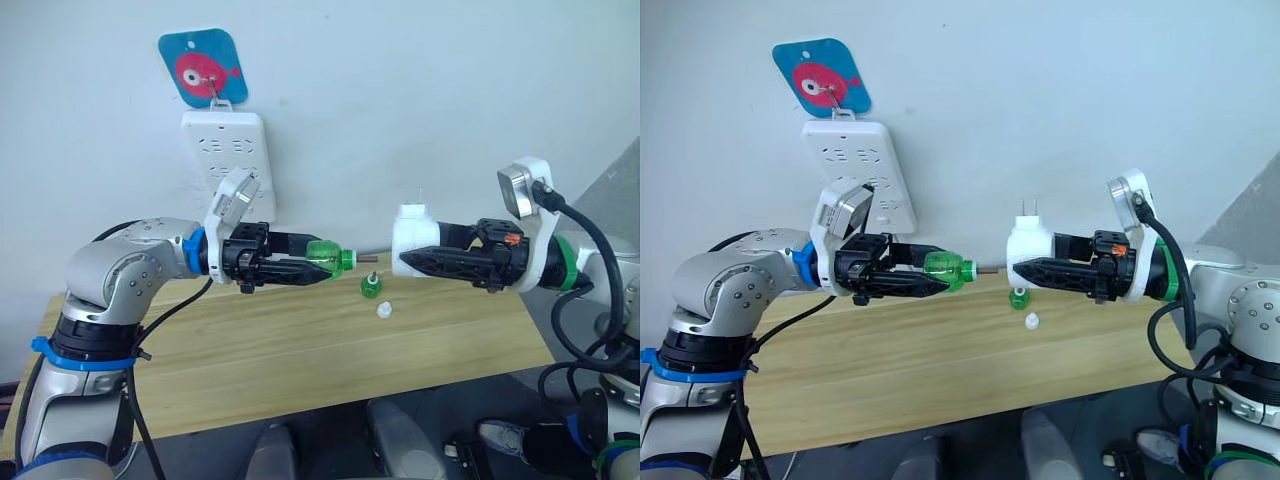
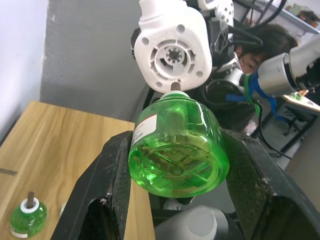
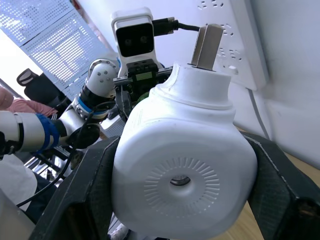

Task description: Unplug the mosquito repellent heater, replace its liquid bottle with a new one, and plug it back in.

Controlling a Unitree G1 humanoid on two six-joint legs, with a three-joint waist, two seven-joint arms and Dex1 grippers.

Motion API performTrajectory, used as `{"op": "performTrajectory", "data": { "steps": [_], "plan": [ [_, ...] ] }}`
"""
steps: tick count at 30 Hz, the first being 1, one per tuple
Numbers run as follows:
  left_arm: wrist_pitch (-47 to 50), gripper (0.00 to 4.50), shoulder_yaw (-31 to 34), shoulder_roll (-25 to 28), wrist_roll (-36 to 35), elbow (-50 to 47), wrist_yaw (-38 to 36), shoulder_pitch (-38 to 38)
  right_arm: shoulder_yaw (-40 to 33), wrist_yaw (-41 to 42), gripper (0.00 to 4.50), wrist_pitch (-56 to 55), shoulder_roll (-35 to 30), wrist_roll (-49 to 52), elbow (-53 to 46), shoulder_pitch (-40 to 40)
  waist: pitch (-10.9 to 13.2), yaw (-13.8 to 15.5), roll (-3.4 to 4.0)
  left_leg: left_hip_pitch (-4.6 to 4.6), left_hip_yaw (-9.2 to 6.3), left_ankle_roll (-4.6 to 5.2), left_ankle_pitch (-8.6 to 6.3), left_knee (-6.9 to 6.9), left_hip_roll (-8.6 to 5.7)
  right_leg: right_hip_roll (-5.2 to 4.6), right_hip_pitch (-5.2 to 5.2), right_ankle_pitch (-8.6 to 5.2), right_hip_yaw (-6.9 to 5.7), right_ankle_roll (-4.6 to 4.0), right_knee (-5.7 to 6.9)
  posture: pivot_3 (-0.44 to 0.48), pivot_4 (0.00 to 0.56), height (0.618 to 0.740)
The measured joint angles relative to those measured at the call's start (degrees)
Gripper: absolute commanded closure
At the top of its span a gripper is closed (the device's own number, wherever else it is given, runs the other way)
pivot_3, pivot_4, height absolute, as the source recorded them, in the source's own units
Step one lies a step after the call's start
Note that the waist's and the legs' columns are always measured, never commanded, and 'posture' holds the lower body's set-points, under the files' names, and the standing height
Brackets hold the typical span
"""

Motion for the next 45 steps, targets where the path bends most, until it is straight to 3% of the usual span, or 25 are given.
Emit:
{"op": "performTrajectory", "data": {
  "steps": [15,36,45],
  "plan": [
    [1.1,2.22,0.5,-0.3,-0.9,-1.7,1.2,-0.1,6.8,-2.5,1.39,-4.4,0.4,1.8,0.3,0.2,-0.2,0.1,0.01,0.04,0.00,0.01,0.02,0.02,0.03,0.04,-0.01,0.07,0.02,-0.12,0.13,-0.168,0.098,0.728],
    [-2.9,2.22,-0.2,-0.4,2.9,-1.7,-0.6,0.9,9.4,-2.6,1.39,-4.7,-1.3,5.6,3.3,-1.6,-0.6,0.3,0.05,0.03,-0.02,0.01,0.02,0.08,0.01,0.03,0.00,0.12,0.00,-0.22,0.16,-0.165,0.098,0.728],
    [0.2,2.22,0.2,-0.6,1.1,-1.7,0.6,0.8,10.4,-2.7,1.39,-5.9,-1.9,4.5,3.2,-1.3,-0.7,0.3,0.02,0.04,-0.02,0.02,0.02,0.09,0.02,0.04,0.00,0.12,0.00,-0.21,0.18,-0.158,0.104,0.728]
  ]
}}
